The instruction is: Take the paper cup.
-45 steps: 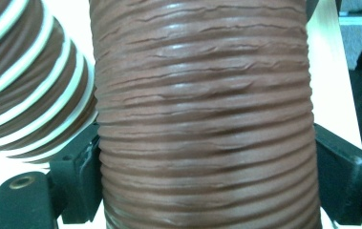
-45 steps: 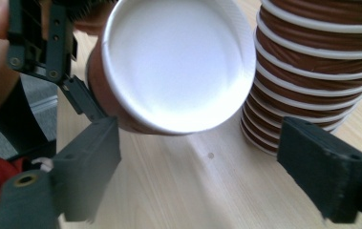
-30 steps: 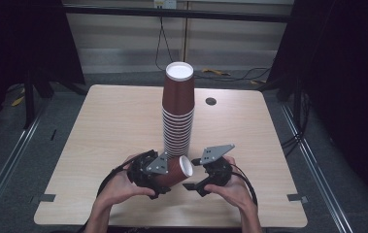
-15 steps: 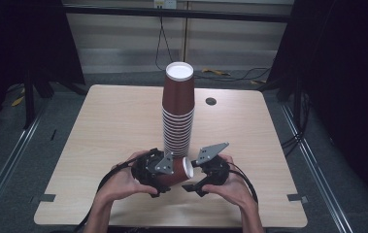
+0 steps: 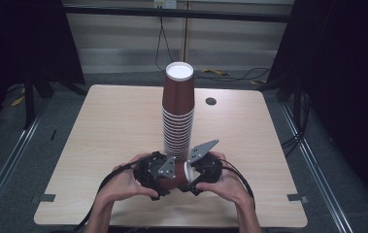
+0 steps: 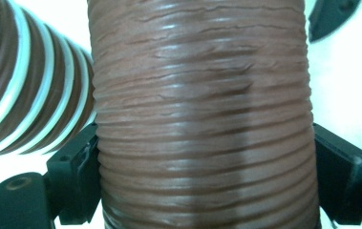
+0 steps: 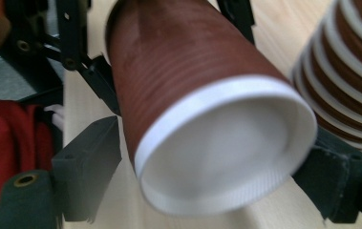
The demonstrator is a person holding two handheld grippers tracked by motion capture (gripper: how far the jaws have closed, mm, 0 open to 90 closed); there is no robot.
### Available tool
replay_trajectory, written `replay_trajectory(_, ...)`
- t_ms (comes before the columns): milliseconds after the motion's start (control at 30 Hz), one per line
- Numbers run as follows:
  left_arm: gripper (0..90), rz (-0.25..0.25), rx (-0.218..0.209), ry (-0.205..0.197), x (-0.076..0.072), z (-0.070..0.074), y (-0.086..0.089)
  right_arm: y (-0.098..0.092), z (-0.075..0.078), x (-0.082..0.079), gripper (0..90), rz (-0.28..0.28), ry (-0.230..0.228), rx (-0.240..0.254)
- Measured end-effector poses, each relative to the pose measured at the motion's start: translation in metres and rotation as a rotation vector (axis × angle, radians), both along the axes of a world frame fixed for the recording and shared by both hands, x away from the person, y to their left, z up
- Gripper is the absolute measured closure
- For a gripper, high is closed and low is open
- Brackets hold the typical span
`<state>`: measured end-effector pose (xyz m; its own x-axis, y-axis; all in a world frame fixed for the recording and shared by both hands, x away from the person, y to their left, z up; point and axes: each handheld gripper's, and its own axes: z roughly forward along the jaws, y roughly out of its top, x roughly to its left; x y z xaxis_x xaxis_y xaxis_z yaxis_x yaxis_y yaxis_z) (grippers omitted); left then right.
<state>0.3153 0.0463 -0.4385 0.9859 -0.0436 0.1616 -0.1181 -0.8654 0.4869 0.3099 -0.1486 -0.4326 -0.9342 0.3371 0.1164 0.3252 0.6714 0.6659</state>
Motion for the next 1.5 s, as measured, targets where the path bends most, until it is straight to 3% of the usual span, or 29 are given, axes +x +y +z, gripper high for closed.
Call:
replay_trajectory(100, 13.4, -0.013, 0.0, 0.008, -0.002, -0.001, -0.001, 0.003, 0.001, 0.0, 17.1, 0.012, 0.011, -0.01)
replay_trajectory(367, 13.1, -0.071, 0.004, 0.009, -0.002, 0.0, -0.002, 0.004, 0.001, 0.001, 20.8, 0.043, 0.04, 0.021)
replay_trajectory(567, 12.3, -0.079, -0.021, 0.024, -0.001, -0.002, 0.001, 0.003, 0.0, 0.001, 21.9, 0.062, 0.06, 0.028)
replay_trajectory(800, 11.6, -0.062, -0.113, 0.056, 0.003, -0.002, 0.009, 0.001, 0.002, 0.0, 22.3, 0.055, 0.057, 0.031)
replay_trajectory(900, 12.5, -0.048, -0.145, 0.045, 0.004, 0.0, 0.013, 0.002, 0.001, 0.001, 22.4, 0.06, 0.037, 0.039)
replay_trajectory(933, 12.5, -0.041, -0.182, 0.054, 0.004, 0.001, 0.014, 0.002, 0.002, 0.001, 22.4, 0.055, 0.032, 0.04)
replay_trajectory(1200, 13.0, -0.045, -0.27, 0.043, 0.007, 0.008, 0.023, -0.001, 0.006, -0.001, 22.6, 0.046, 0.004, 0.071)
replay_trajectory(1333, 13.1, -0.033, -0.369, 0.091, 0.012, 0.011, 0.029, -0.002, 0.009, -0.002, 22.7, 0.04, -0.019, 0.086)
replay_trajectory(1500, 13.8, -0.006, -0.432, 0.094, 0.013, 0.014, 0.034, -0.003, 0.009, -0.001, 22.8, 0.025, -0.023, 0.083)
